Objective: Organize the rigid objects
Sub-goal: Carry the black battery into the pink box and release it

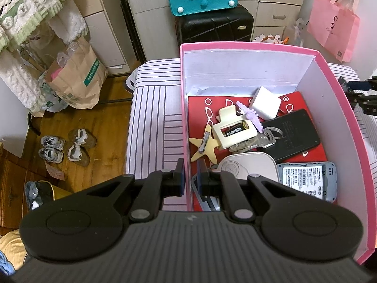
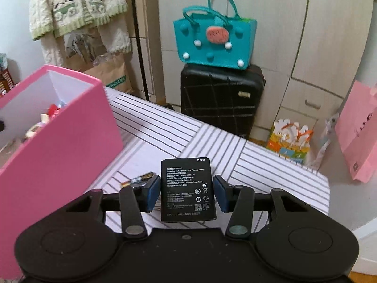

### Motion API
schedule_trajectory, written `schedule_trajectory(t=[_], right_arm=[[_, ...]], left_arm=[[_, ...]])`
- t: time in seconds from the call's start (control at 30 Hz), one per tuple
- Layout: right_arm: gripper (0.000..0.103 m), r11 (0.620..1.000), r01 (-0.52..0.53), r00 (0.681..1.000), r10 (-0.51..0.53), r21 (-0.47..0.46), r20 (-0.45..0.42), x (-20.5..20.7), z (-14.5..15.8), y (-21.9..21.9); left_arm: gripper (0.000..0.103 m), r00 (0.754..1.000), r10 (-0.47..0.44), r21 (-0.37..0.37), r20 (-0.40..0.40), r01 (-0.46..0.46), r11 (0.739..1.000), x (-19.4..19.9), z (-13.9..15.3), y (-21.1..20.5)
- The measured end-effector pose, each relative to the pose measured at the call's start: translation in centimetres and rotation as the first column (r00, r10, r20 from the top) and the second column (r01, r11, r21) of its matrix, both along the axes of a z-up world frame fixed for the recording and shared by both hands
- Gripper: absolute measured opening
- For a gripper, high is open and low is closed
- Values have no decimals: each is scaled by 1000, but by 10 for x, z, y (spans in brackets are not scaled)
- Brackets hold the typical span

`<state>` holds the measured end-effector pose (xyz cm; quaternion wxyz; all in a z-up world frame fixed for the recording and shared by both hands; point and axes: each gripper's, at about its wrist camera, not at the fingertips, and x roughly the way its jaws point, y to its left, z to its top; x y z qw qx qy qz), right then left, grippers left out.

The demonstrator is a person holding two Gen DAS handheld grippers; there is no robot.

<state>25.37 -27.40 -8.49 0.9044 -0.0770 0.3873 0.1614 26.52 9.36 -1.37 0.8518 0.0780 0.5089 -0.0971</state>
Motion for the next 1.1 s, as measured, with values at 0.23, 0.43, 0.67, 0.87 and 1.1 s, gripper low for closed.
schedule_trajectory(t=[0.23, 0.43, 0.67, 0.87, 1.1], right_arm=[[54, 999, -46, 996, 44, 20, 83, -30, 41, 13], [54, 990, -127, 983, 117, 64, 144, -53, 79, 33], [54, 953, -284, 952, 266, 109, 152, -65, 108, 75], [54, 922, -382, 919, 373, 58, 130, -63, 105, 124], [54, 924, -354, 929, 365, -143, 58, -33, 63, 169]], left_arm=[[7, 1000, -6, -17, 9, 6, 1000, -2, 0, 4], [7, 1000, -11, -35, 24, 12, 999, -7, 1, 9], [6, 999, 0, -68, 33, 2, 998, -9, 5, 19], [4, 997, -4, -89, 74, 10, 996, -22, 11, 22], [4, 994, 14, -93, 108, -4, 996, -31, 12, 21]])
